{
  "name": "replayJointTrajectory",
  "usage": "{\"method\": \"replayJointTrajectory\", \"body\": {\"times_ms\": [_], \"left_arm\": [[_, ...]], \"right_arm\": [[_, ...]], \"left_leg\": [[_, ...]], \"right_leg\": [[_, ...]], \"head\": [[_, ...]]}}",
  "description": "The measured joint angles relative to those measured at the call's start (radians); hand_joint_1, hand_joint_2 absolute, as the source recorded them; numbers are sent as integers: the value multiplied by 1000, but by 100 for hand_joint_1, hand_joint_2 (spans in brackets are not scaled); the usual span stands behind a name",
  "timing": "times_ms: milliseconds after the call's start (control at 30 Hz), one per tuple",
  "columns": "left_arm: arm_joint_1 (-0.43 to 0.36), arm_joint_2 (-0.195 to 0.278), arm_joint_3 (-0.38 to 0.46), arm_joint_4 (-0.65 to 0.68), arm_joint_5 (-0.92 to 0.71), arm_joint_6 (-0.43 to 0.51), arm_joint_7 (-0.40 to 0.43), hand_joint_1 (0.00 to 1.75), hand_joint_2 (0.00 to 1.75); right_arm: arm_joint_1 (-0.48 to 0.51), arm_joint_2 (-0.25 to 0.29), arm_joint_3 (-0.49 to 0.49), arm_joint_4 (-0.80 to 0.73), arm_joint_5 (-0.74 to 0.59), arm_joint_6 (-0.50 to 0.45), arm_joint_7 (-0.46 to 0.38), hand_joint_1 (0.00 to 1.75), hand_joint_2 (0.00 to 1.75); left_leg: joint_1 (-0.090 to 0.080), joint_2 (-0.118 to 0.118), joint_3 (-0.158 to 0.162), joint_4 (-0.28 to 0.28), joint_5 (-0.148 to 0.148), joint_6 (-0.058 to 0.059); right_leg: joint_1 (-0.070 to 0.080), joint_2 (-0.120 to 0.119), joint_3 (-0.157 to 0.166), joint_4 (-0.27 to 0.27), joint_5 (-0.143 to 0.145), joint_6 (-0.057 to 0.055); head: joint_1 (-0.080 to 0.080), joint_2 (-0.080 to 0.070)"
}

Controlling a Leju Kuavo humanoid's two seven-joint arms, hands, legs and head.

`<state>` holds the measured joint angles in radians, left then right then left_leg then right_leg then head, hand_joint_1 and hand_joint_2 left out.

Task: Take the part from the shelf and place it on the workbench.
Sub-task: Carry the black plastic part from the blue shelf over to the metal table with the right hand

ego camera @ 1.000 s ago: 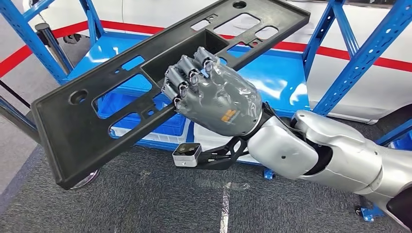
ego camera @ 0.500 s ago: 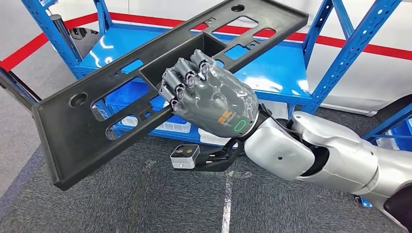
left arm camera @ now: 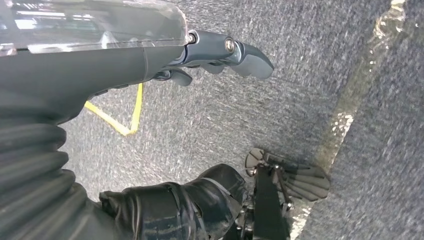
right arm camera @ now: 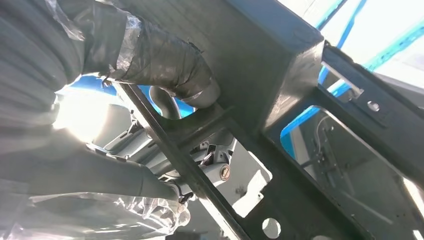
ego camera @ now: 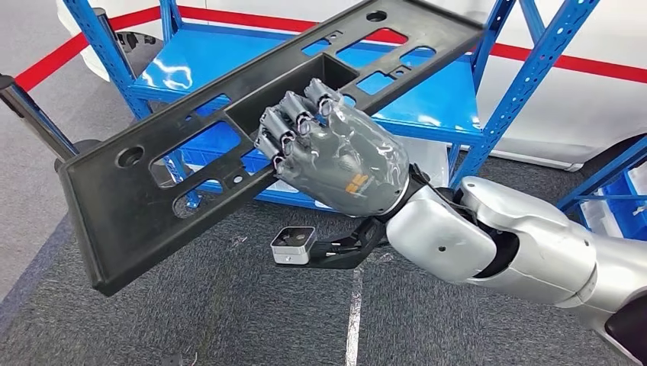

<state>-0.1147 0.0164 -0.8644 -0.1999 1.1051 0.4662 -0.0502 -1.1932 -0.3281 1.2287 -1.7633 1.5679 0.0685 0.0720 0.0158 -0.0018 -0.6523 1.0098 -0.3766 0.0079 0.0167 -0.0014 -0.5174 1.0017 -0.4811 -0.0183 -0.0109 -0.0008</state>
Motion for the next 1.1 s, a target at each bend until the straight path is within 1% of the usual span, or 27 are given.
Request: {"method": "replayJointTrajectory", "body": {"times_ms": [33,100,133,200,233,267,300,333,367,400,433,467,533,567,600,633,700,733,767,800,833,900,933,967,1033,1067,1100], "left_arm": [[-1,1,0,0,0,0,0,0,175],[-1,2,0,0,1,1,1,0,175],[0,3,0,0,1,1,1,0,175],[3,3,0,0,1,0,3,0,175],[4,3,0,0,1,0,3,0,175],[4,3,0,0,1,0,4,0,175],[3,3,0,0,1,0,4,0,175],[2,4,0,0,1,0,4,0,175],[2,5,-1,0,1,0,4,0,175],[1,5,-1,0,1,0,5,0,175],[1,5,-1,0,1,0,5,0,175],[1,5,-1,0,1,-1,6,0,175],[0,5,-2,0,-8,-3,17,0,175],[-1,4,-5,0,-23,-5,34,0,175],[-1,3,-11,0,-42,-6,57,0,175],[-2,1,-22,0,-69,-5,84,0,175],[-2,-4,-47,0,-110,5,119,0,175],[-2,-8,-59,0,-122,9,127,0,175],[-2,-11,-68,0,-128,13,130,0,175],[-2,-13,-75,0,-130,14,131,0,175],[-2,-15,-82,0,-130,14,131,0,175],[-3,-25,-94,-1,-131,14,131,0,175],[-4,-30,-98,-1,-131,14,131,0,175],[-4,-35,-102,-1,-131,13,131,0,175],[-5,-38,-109,-1,-131,14,132,0,175],[-6,-37,-113,-1,-131,15,132,0,175],[-6,-38,-119,0,-131,15,133,0,175]], "right_arm": [[-1,0,0,0,0,0,0,175,175],[-1,1,0,0,0,0,0,175,175],[0,2,0,1,0,0,0,175,175],[1,4,0,1,0,0,0,175,175],[3,4,0,2,0,0,0,175,175],[6,5,0,2,0,0,1,175,175],[8,5,0,3,0,0,1,175,175],[11,5,0,4,0,0,1,175,175],[13,5,0,4,-1,0,2,175,175],[13,5,0,5,-1,0,2,175,175],[13,6,0,7,-1,0,2,175,175],[14,6,0,8,-1,0,3,175,175],[15,7,0,11,-2,0,3,175,175],[16,7,0,13,-2,2,4,175,175],[16,7,0,15,-2,6,4,175,175],[16,7,0,17,-2,11,6,175,175],[18,6,0,18,-1,25,10,175,175],[20,4,0,18,-1,30,12,175,175],[23,3,0,18,-1,34,12,175,175],[25,2,0,18,-1,36,12,175,175],[27,0,0,18,-1,37,13,175,175],[26,-1,0,18,-2,37,15,175,175],[24,-1,-1,18,-1,37,16,175,175],[22,-2,-2,18,-1,37,17,175,175],[20,-3,-2,18,-1,37,19,175,175],[19,-3,-2,17,-1,38,19,175,175],[19,-2,-2,17,-1,38,20,175,175]], "left_leg": [[0,-1,-3,-4,3,-5],[-3,-3,-18,14,-26,-15],[-3,-3,-35,58,-69,-20],[0,-3,-68,179,-156,-28],[2,-3,-81,242,-184,-31],[3,-2,-75,265,-178,-34],[3,-2,-60,263,-160,-36],[5,-2,-22,226,-132,-40],[5,-3,25,164,-118,-44],[4,-4,63,109,-116,-47],[3,-6,94,57,-118,-43],[1,-8,102,39,-128,-36],[2,-10,94,35,-126,-16],[2,-9,88,36,-120,-9],[4,-7,81,35,-113,0],[4,-6,72,35,-104,9],[-3,-4,54,37,-90,20],[-8,-4,44,38,-83,23],[-13,-4,36,39,-77,24],[-18,-5,29,40,-71,24],[-25,-6,23,40,-65,24],[-30,-6,15,35,-52,22],[-28,-4,13,30,-43,19],[-21,-3,11,24,-34,14],[-15,-1,10,6,-14,6],[-16,-2,9,-1,-15,3],[-19,-3,4,6,-32,-1]], "right_leg": [[-3,-2,-2,-12,13,-4],[-12,-7,-8,-35,36,-10],[-17,-9,-18,-44,50,-11],[-18,-10,-43,-40,67,-10],[-18,-11,-61,-34,75,-9],[-19,-11,-78,-27,82,-6],[-21,-11,-92,-20,87,-4],[-24,-11,-111,-8,92,0],[-25,-11,-127,2,96,5],[-25,-11,-139,12,98,9],[-25,-11,-151,23,103,14],[-23,-11,-157,28,109,19],[-22,-9,-163,33,119,28],[-23,-6,-170,42,108,32],[-24,-4,-179,62,85,36],[-26,-2,-196,109,45,41],[-25,-1,-232,245,-44,45],[-23,-1,-241,304,-72,43],[-19,-1,-234,324,-76,39],[-13,0,-208,302,-64,30],[-5,0,-164,243,-40,16],[13,3,-70,94,-10,-26],[21,2,-41,41,0,-42],[27,1,-27,11,5,-53],[32,-5,-20,-22,36,-59],[30,-7,-17,-44,56,-61],[24,-10,-15,-65,75,-63]], "head": [[1,0],[1,0],[0,0],[-2,0],[-3,0],[-3,0],[-3,0],[-3,0],[-5,0],[-5,0],[-6,0],[-6,0],[-4,0],[-3,0],[-1,0],[2,0],[7,0],[7,0],[8,0],[9,0],[9,0],[5,0],[2,0],[1,0],[4,0],[5,0],[5,0]]}}
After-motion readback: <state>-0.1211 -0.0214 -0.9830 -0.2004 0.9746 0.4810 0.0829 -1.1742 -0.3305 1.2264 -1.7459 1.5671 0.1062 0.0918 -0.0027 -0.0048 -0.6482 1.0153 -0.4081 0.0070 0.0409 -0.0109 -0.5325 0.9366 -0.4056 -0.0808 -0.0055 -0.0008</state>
